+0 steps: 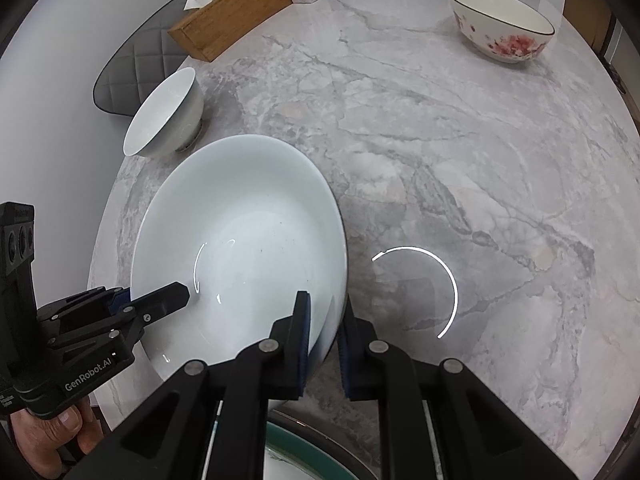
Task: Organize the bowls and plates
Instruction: 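Carry the large white bowl onto the teal plate stack, open the right gripper, then reach the right gripper to the small white bowl and grasp its rim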
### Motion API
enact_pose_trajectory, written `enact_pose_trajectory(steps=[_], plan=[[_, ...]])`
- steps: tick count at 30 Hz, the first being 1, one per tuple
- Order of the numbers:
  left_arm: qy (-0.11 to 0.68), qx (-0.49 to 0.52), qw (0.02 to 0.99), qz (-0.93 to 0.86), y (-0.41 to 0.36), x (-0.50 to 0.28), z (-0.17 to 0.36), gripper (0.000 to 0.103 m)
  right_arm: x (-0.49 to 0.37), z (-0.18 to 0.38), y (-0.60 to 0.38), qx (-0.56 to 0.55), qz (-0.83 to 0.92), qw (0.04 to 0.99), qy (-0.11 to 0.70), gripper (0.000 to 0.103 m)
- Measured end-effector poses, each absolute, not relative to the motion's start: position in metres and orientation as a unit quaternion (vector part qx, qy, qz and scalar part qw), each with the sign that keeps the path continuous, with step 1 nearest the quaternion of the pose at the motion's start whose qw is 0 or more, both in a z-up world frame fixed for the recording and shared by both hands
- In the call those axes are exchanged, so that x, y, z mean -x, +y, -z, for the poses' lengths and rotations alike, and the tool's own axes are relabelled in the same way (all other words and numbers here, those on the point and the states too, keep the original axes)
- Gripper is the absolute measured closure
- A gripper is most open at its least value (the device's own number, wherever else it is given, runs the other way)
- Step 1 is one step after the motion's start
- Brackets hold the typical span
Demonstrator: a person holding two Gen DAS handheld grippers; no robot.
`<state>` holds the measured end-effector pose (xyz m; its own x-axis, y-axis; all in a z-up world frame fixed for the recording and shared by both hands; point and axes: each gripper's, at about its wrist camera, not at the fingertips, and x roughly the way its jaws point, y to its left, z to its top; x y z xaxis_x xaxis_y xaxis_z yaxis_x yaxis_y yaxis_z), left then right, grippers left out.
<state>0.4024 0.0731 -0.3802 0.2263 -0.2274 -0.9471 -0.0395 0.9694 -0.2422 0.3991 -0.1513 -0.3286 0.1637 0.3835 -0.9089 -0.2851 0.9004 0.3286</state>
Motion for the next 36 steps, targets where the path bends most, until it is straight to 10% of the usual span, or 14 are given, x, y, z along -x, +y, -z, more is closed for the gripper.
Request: enact_pose_trajectory(steps=[8,11,19,24,36], plan=[[0.611,0.120,0.780,0.054,0.074,-0.406,0.381,0.080,-0.398,0.328,-0.154,-0.042,-0.225,0.762,0.606,0.087],[0.602,0.135,0.786,0.049,0.079,-0.401,0.377,0.036,-0.398,0.326,-0.157,-0.046,-0.220,0.766,0.602,0.069],[0.592,0.172,0.787,0.008,0.102,-0.371,0.353,0.000,-0.382,0.303,-0.191,-0.079,-0.213,0.787,0.574,0.017],[0.595,0.194,0.779,-0.040,0.125,-0.333,0.346,0.000,-0.360,0.306,-0.236,-0.117,-0.194,0.778,0.587,0.002],[0.540,0.226,0.807,-0.075,0.201,-0.351,0.316,0.000,-0.427,0.254,-0.250,-0.065,-0.231,0.804,0.544,0.000]])
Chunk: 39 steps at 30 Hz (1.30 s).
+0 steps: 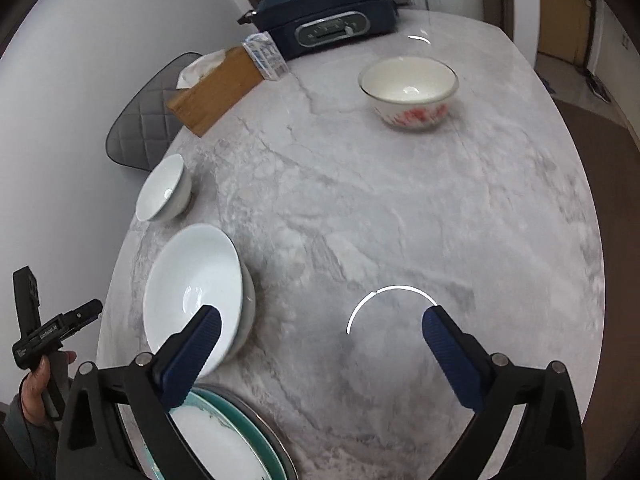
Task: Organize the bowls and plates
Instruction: 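Reach the right gripper to the small white bowl and grasp its rim, then carry the small white bowl into the large white bowl and release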
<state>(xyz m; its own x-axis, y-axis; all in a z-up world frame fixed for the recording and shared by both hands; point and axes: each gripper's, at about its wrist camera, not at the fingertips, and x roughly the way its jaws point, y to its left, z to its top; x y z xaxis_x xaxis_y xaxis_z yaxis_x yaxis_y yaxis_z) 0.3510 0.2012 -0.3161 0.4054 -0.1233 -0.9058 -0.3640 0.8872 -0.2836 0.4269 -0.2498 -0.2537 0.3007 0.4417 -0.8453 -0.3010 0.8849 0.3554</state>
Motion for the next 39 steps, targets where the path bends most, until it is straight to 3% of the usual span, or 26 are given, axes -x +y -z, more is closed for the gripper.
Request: enact_pose_trajectory(steps=[8,10,12,17,20,22,24,29,32,33,39], plan=[[0.525,0.185,0.829,-0.062,0.246,-0.465,0.305,0.000,-0.525,0.220,-0.116,-0.001,-0.309,0.787,0.535,0.002],[0.534,0.183,0.824,-0.057,0.253,-0.489,0.313,0.001,-0.540,0.228,-0.068,0.030,-0.327,0.774,0.542,0.003],[0.544,0.175,0.818,-0.063,0.257,-0.509,0.324,0.001,-0.550,0.241,-0.031,0.042,-0.339,0.760,0.553,0.012],[0.557,0.190,0.807,-0.055,0.261,-0.529,0.352,0.004,-0.565,0.275,0.031,0.076,-0.337,0.735,0.583,0.016],[0.563,0.185,0.804,-0.053,0.259,-0.532,0.363,0.022,-0.572,0.294,0.041,0.076,-0.331,0.720,0.605,0.030],[0.571,0.190,0.797,-0.049,0.259,-0.535,0.372,0.050,-0.575,0.305,0.043,0.079,-0.321,0.714,0.617,0.039],[0.578,0.185,0.794,-0.046,0.257,-0.538,0.379,0.070,-0.577,0.315,0.042,0.075,-0.322,0.705,0.627,0.053],[0.584,0.184,0.790,-0.037,0.252,-0.542,0.388,0.078,-0.577,0.327,0.041,0.057,-0.328,0.693,0.639,0.072],[0.583,0.181,0.792,-0.024,0.245,-0.544,0.388,0.090,-0.574,0.323,0.046,0.054,-0.341,0.690,0.636,0.091],[0.584,0.181,0.791,-0.021,0.244,-0.546,0.389,0.094,-0.572,0.321,0.049,0.054,-0.345,0.689,0.635,0.094],[0.584,0.204,0.785,-0.009,0.248,-0.546,0.388,0.094,-0.572,0.321,0.050,0.038,-0.339,0.691,0.637,0.094]])
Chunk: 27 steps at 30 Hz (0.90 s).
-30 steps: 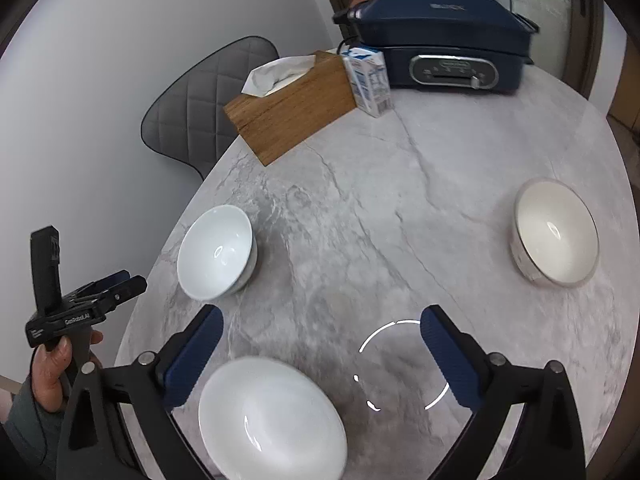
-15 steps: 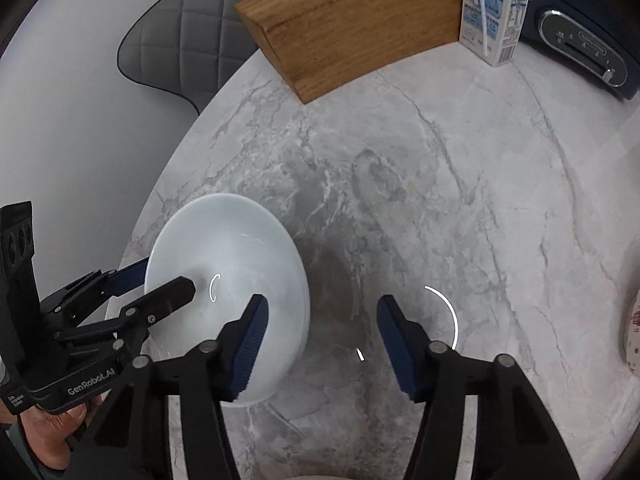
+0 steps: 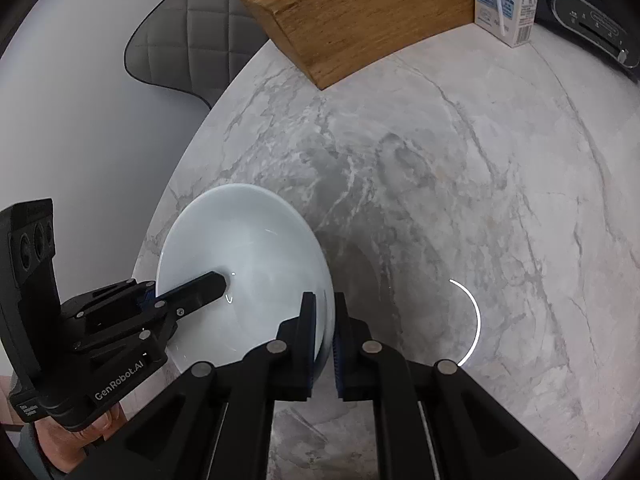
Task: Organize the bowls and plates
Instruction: 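Carry the small white bowl into the large white bowl and release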
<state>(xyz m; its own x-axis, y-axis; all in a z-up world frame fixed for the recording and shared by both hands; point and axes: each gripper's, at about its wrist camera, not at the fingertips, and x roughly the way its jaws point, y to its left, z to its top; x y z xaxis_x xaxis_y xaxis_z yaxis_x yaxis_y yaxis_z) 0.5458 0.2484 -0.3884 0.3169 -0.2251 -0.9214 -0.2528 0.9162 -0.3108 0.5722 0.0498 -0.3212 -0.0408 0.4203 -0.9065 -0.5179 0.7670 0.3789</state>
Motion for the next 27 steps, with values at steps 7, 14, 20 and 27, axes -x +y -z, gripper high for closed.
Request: enact_pose_trajectory(steps=[7,14,20,27], plan=[[0.573,0.202,0.794,0.005,0.240,-0.534,0.360,0.094,-0.565,0.298,0.039,0.024,-0.349,0.700,0.623,0.094],[0.558,0.185,0.808,0.042,0.208,-0.518,0.304,0.094,-0.542,0.253,-0.002,0.000,-0.353,0.714,0.605,0.094],[0.555,0.168,0.810,0.084,0.162,-0.493,0.268,0.094,-0.508,0.219,-0.054,-0.019,-0.343,0.730,0.590,0.093],[0.570,0.141,0.800,0.125,0.100,-0.461,0.258,0.094,-0.467,0.209,-0.112,-0.043,-0.314,0.740,0.592,0.092]])
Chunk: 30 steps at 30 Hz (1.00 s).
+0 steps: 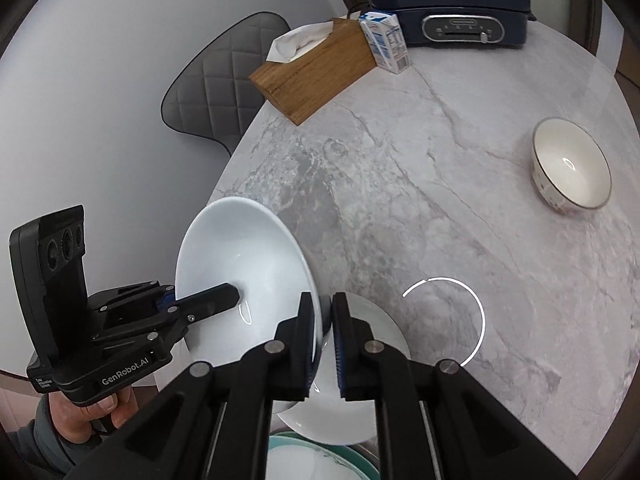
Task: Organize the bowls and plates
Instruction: 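Carry the small white bowl into the large white bowl and release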
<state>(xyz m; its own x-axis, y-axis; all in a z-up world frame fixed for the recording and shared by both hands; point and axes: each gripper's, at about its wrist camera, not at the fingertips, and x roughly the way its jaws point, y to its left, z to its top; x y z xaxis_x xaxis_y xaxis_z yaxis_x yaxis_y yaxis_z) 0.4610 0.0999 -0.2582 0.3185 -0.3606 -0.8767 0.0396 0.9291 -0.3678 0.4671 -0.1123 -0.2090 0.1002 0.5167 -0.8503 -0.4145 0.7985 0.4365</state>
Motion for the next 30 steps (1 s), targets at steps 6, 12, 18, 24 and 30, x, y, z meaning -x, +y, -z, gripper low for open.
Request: enact_pose_trajectory(steps=[6,12,18,24,30], plan=[[0.612,0.125,0.770,0.132,0.067,-0.437,0.298,0.094,-0.440,0.240,-0.139,-0.042,-0.283,0.735,0.614,0.092],[0.635,0.121,0.753,0.118,0.063,-0.423,0.332,0.094,-0.427,0.279,-0.139,-0.046,-0.274,0.717,0.639,0.092],[0.647,0.108,0.748,0.104,0.068,-0.422,0.352,0.094,-0.421,0.298,-0.129,-0.028,-0.270,0.712,0.648,0.093],[0.649,0.104,0.747,0.097,0.067,-0.427,0.364,0.094,-0.422,0.306,-0.122,-0.001,-0.261,0.715,0.649,0.092],[0.647,0.103,0.750,0.091,0.067,-0.436,0.372,0.093,-0.421,0.314,-0.121,0.007,-0.258,0.714,0.650,0.093]])
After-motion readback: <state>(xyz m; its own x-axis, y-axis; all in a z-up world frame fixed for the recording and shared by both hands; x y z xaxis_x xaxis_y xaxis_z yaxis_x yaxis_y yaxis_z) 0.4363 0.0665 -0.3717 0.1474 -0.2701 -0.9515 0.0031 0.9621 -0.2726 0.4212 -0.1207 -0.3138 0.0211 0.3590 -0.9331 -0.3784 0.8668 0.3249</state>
